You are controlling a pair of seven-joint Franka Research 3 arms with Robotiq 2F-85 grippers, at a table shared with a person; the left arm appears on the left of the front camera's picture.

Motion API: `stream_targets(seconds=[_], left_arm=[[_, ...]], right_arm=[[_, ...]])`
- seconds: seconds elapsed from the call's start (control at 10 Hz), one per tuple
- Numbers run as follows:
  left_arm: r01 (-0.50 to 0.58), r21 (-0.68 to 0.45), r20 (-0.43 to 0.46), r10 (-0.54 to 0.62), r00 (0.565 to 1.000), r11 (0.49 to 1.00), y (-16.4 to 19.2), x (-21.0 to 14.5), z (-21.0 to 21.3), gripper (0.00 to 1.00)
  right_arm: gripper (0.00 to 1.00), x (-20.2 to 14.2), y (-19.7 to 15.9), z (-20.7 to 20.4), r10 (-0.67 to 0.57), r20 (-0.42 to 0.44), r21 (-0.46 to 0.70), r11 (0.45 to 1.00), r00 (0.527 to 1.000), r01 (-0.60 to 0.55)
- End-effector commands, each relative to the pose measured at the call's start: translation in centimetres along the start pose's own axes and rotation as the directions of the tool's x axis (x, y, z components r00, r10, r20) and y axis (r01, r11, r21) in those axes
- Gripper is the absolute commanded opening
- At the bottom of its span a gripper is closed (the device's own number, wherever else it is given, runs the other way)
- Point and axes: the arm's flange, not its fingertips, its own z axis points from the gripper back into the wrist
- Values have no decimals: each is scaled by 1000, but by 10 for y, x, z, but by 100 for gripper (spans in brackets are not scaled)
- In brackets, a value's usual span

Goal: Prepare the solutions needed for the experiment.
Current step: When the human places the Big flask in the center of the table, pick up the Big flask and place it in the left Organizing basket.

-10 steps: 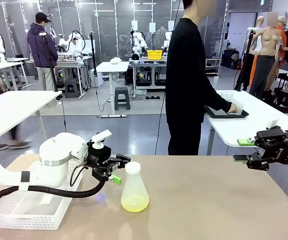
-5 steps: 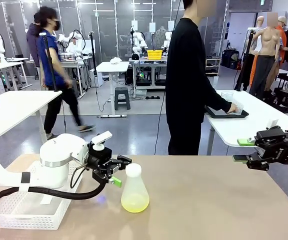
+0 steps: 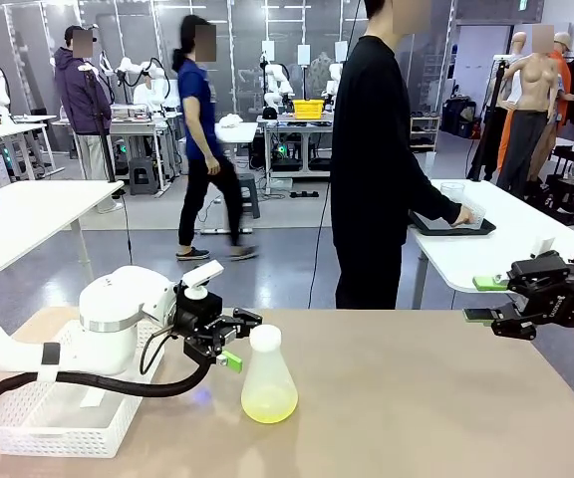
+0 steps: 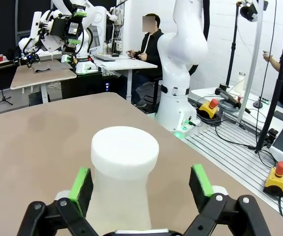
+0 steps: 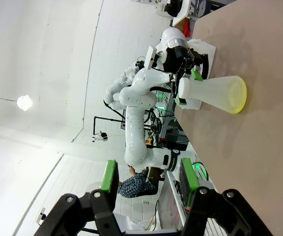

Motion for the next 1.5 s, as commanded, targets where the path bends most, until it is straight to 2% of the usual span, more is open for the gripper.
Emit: stream_targets(seconds=[0.0,0.3,0.8,1.2,1.4], left_arm=[[1,25,1,-1,1000,1000,28,-5,-7,100],[-38,29,25,37,999,999,47,-14,-18,100],[-71,134,19,69,997,988,75,-13,-30,100],[-62,69,64,58,996,996,73,-6,-57,100],[-42,61,50,39,998,997,73,-1,-71,100]], right_arm=[[64,1,1,0,5,-1,5,1000,1000,-5],[64,1,1,0,5,-1,5,1000,1000,-5],[64,1,1,0,5,-1,5,1000,1000,-5],[64,1,1,0,5,-1,5,1000,1000,-5],[64,1,1,0,5,-1,5,1000,1000,-5]])
